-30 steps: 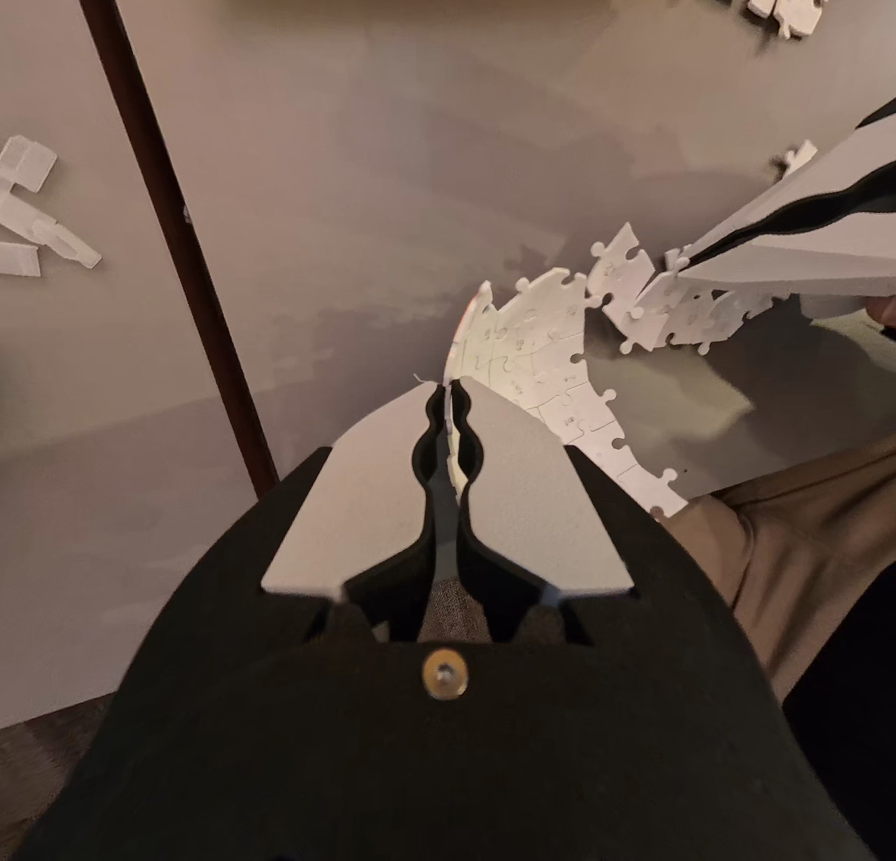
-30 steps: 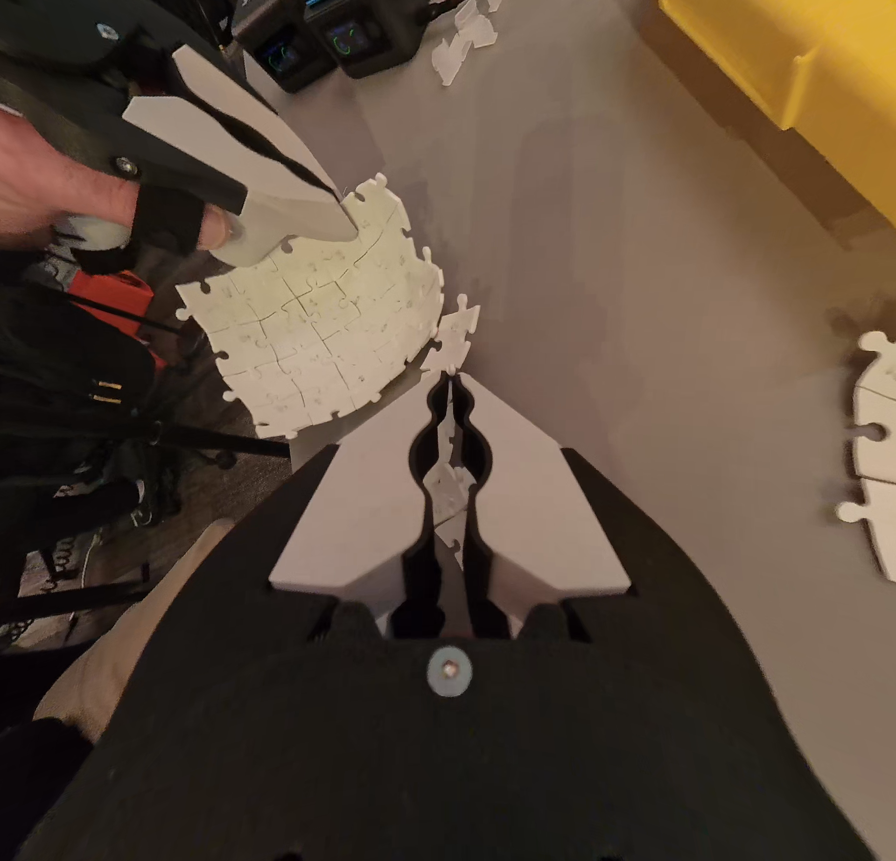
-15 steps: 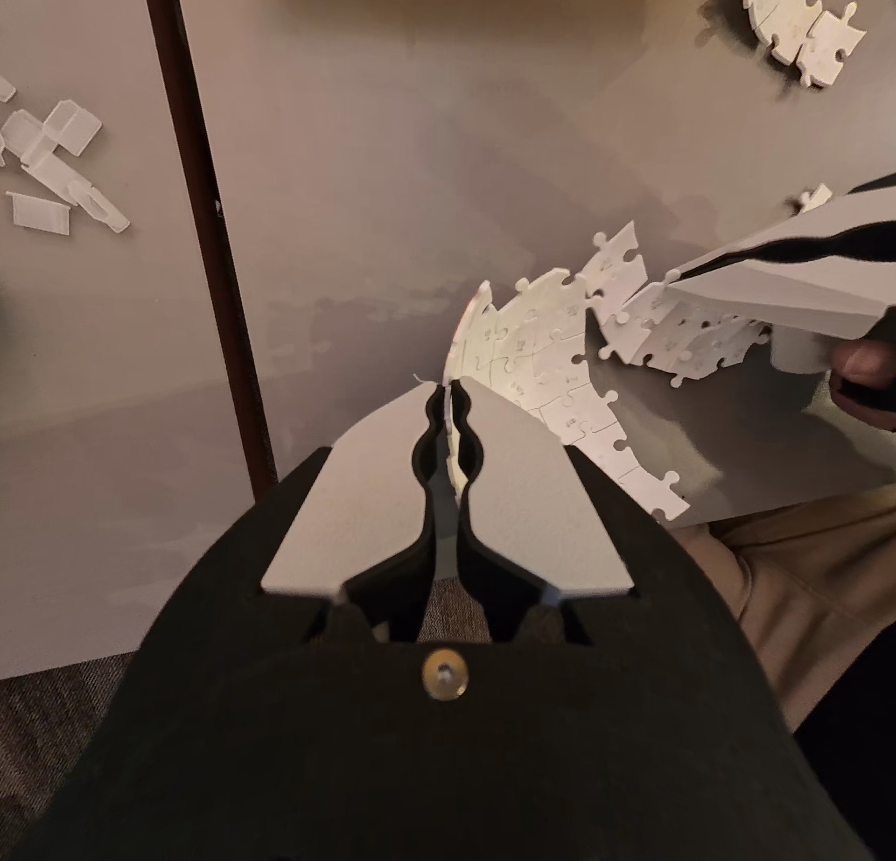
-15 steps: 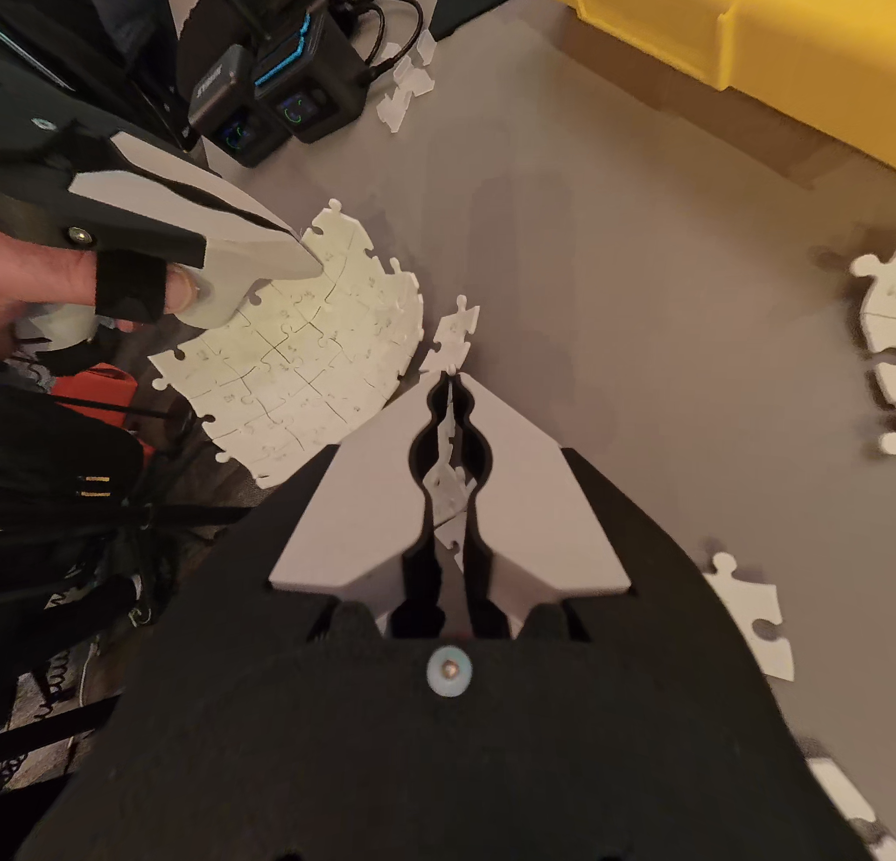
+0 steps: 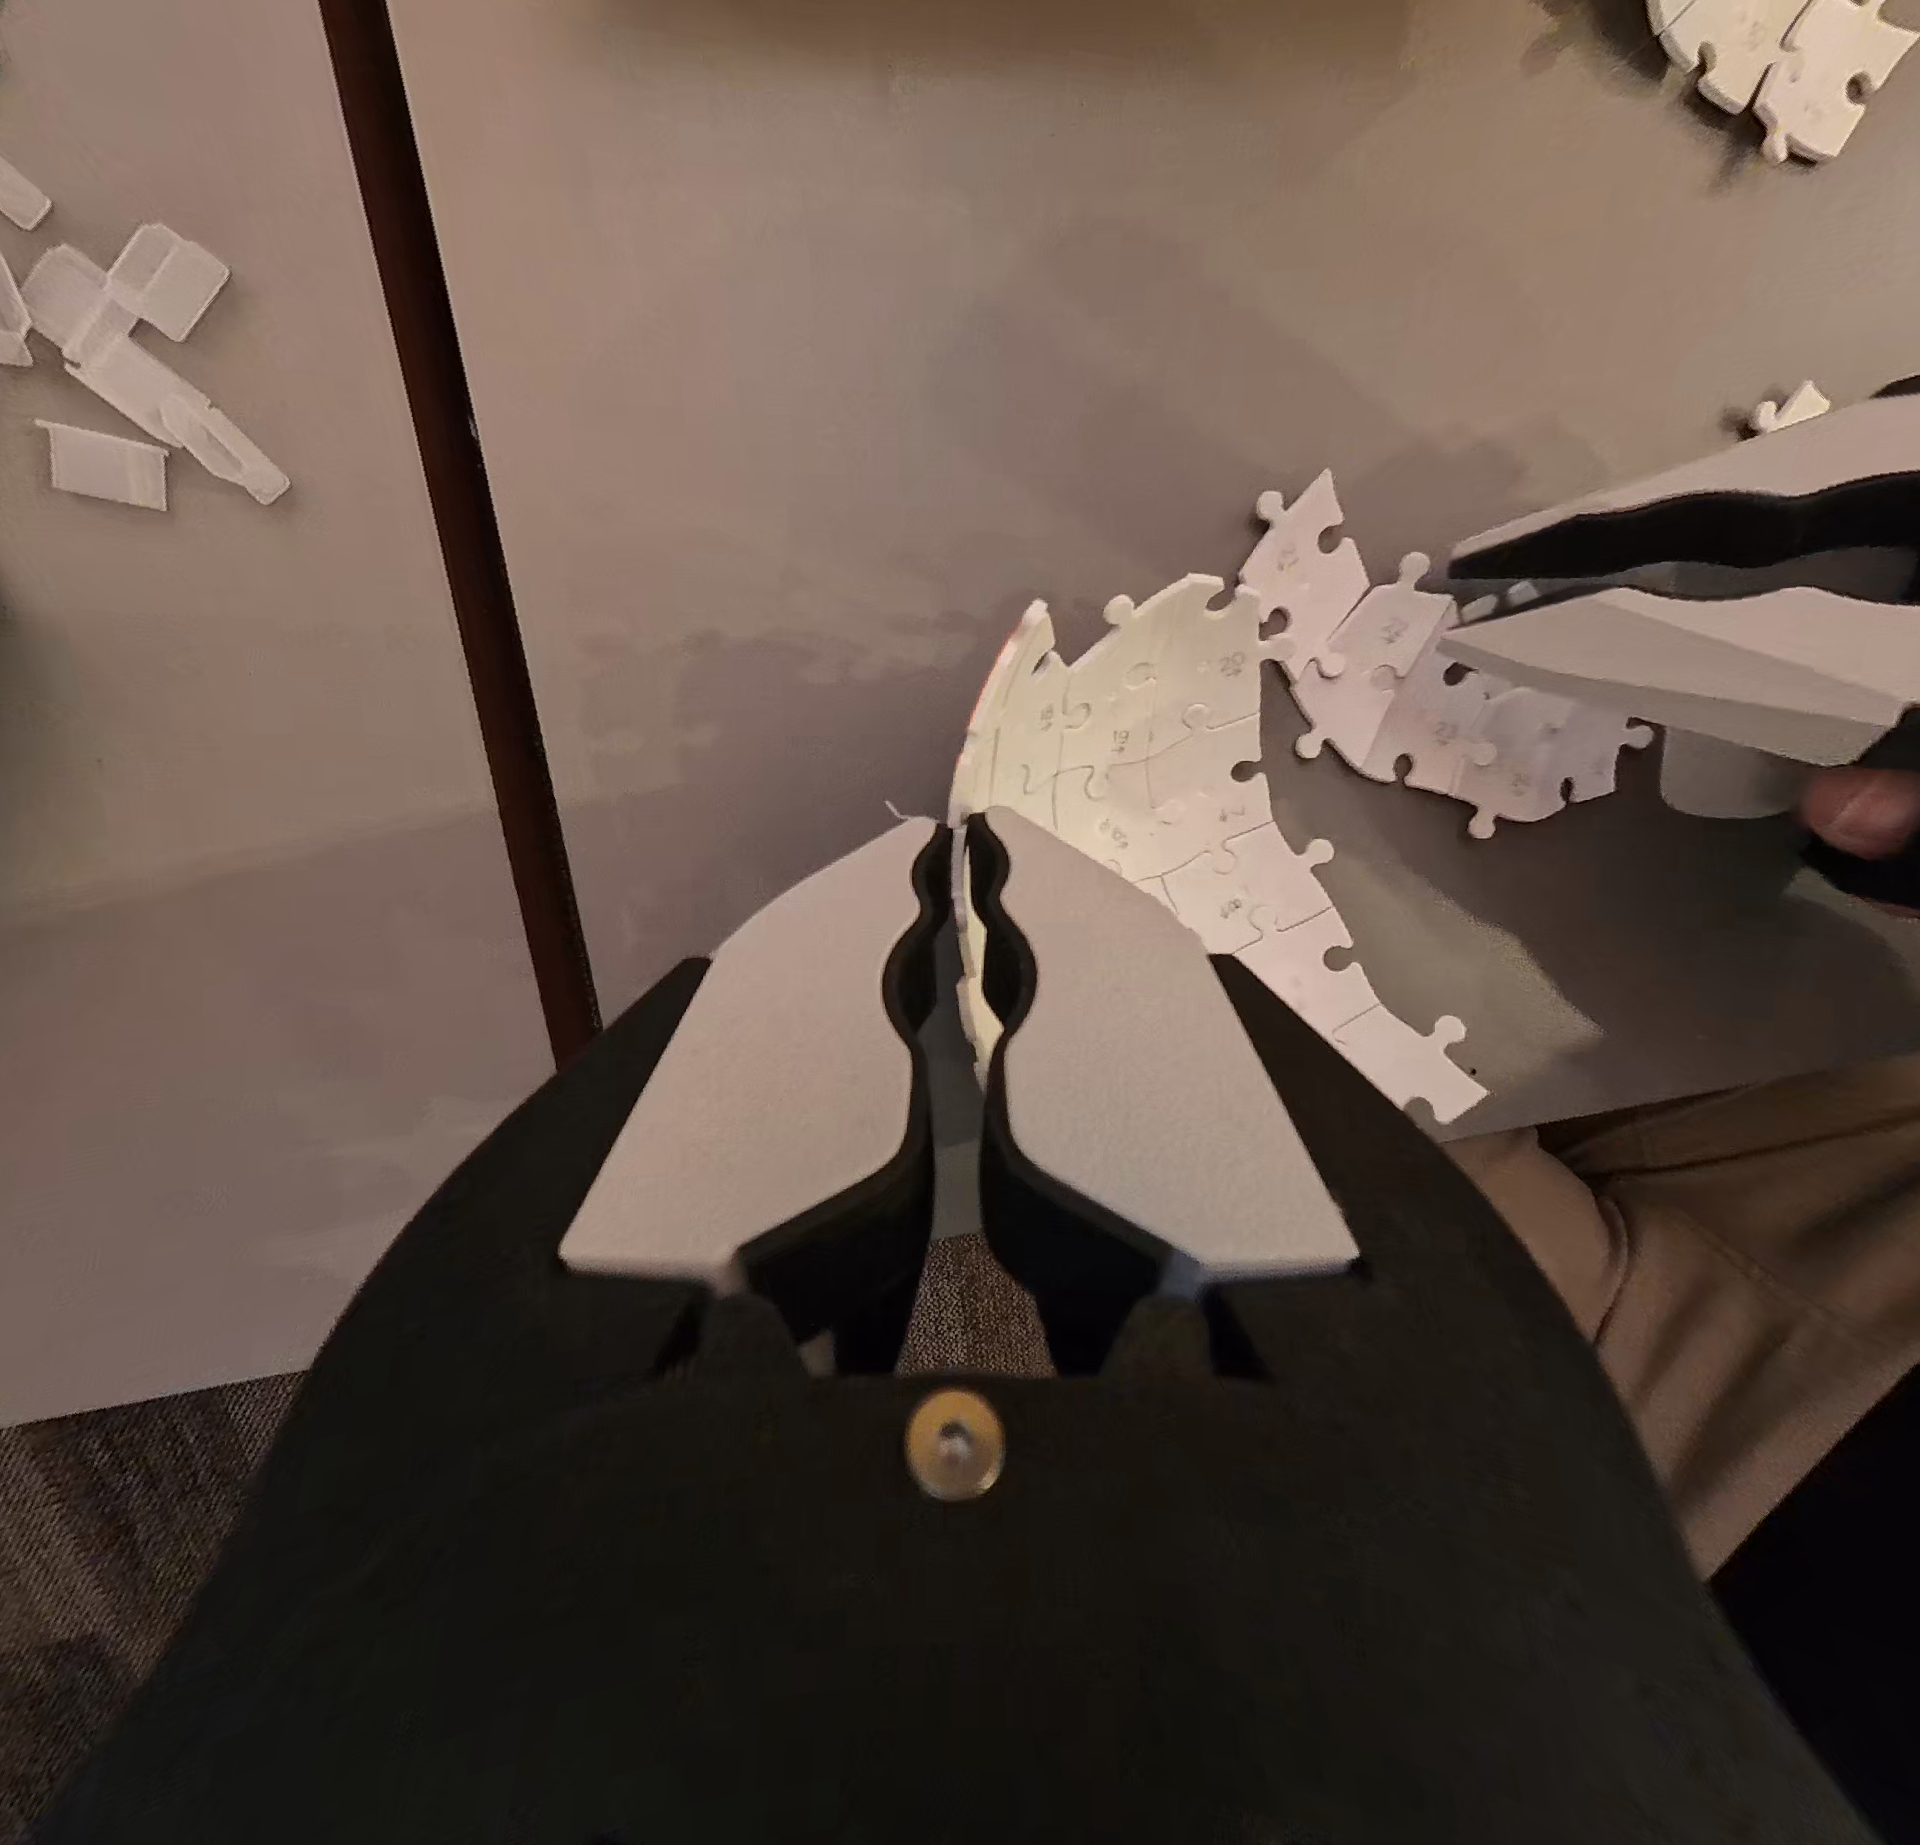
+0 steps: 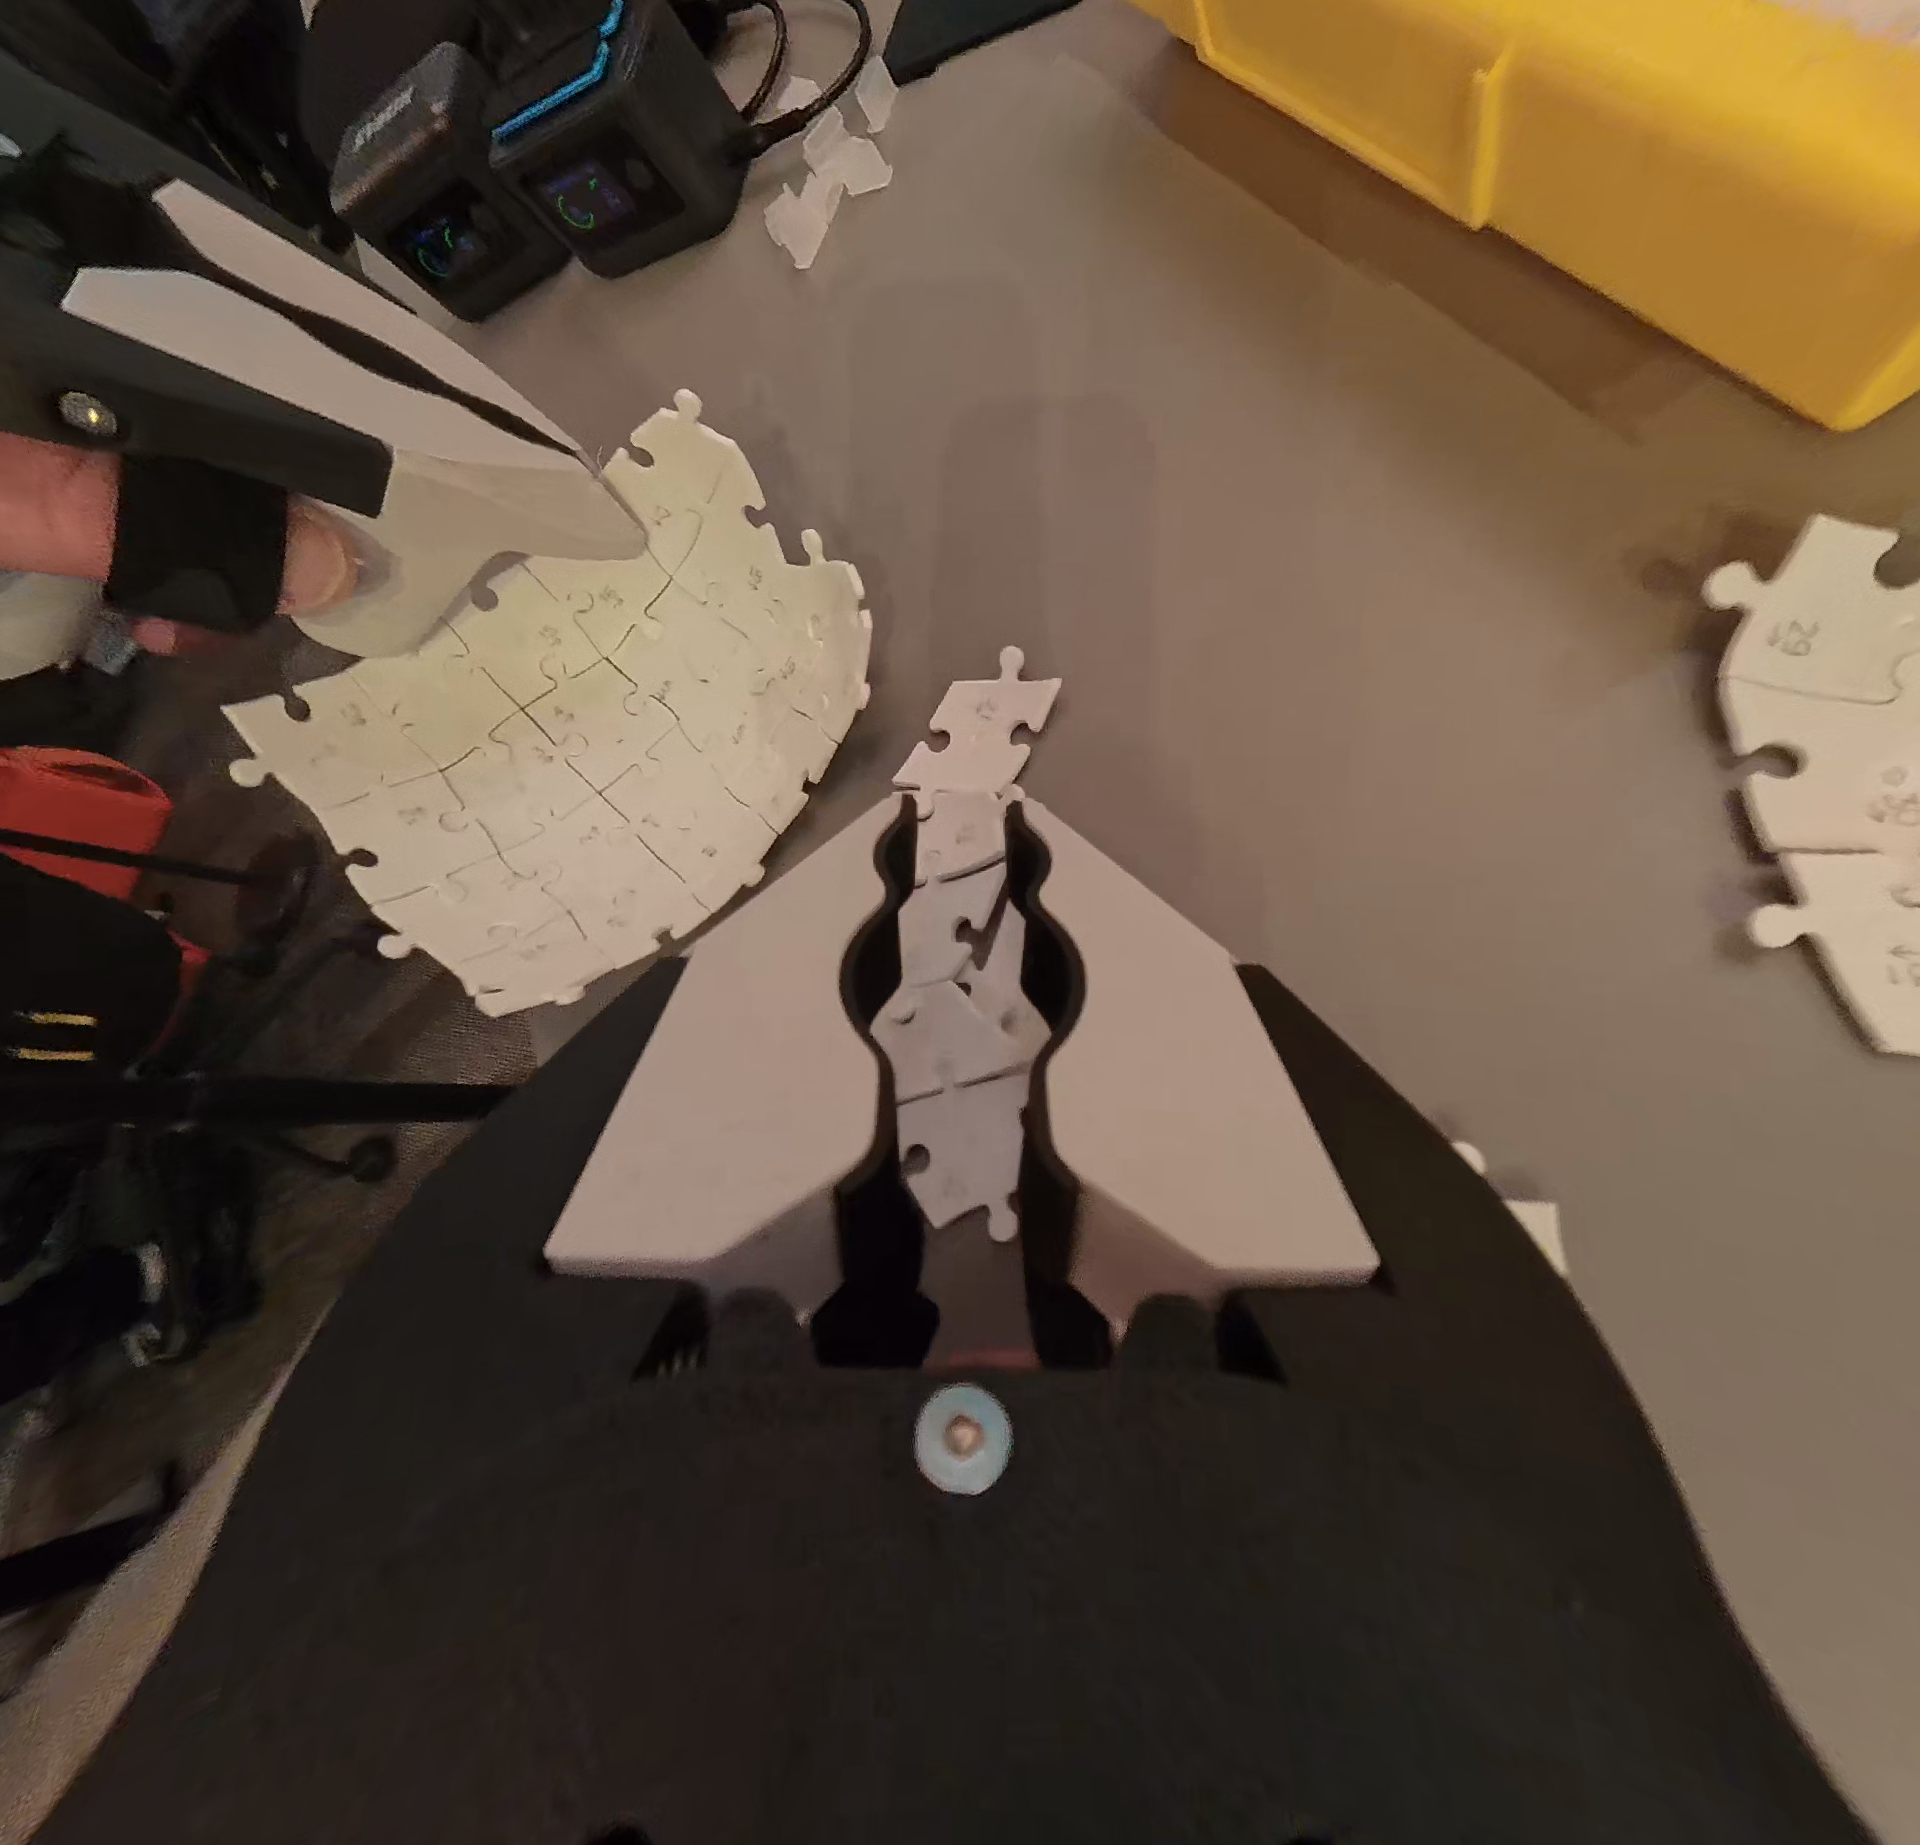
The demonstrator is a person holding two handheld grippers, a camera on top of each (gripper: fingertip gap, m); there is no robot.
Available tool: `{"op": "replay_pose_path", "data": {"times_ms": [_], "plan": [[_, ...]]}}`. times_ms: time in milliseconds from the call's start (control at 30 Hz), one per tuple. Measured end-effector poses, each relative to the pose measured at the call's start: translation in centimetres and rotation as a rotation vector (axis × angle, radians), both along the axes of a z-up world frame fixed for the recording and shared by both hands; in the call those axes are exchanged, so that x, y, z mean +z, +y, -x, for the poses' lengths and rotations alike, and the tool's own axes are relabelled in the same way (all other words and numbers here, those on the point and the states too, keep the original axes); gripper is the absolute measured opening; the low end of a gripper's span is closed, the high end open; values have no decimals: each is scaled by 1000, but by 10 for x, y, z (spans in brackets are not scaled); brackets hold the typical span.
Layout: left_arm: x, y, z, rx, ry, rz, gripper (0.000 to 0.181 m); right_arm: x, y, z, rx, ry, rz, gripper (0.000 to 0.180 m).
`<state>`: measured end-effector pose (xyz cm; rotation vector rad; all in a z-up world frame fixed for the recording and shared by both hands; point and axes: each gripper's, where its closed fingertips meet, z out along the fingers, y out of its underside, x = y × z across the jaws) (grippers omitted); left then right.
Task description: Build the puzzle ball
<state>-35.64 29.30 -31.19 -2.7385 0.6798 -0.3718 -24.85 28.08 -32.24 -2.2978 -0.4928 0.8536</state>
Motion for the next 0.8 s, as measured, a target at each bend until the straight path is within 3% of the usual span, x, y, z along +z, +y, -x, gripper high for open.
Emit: {"op": "replay_pose_path", "data": {"times_ms": [267, 433, 800], "plan": [[3, -1, -5, -2, 18, 3, 3, 24, 0, 22, 249, -99, -153, 0], [3, 0, -10, -5, 43, 11, 3, 11, 4, 31, 359, -164, -128, 0], [3, -2, -13, 2, 55, 39, 3, -1, 8, 33, 413, -160, -84, 0]]}}
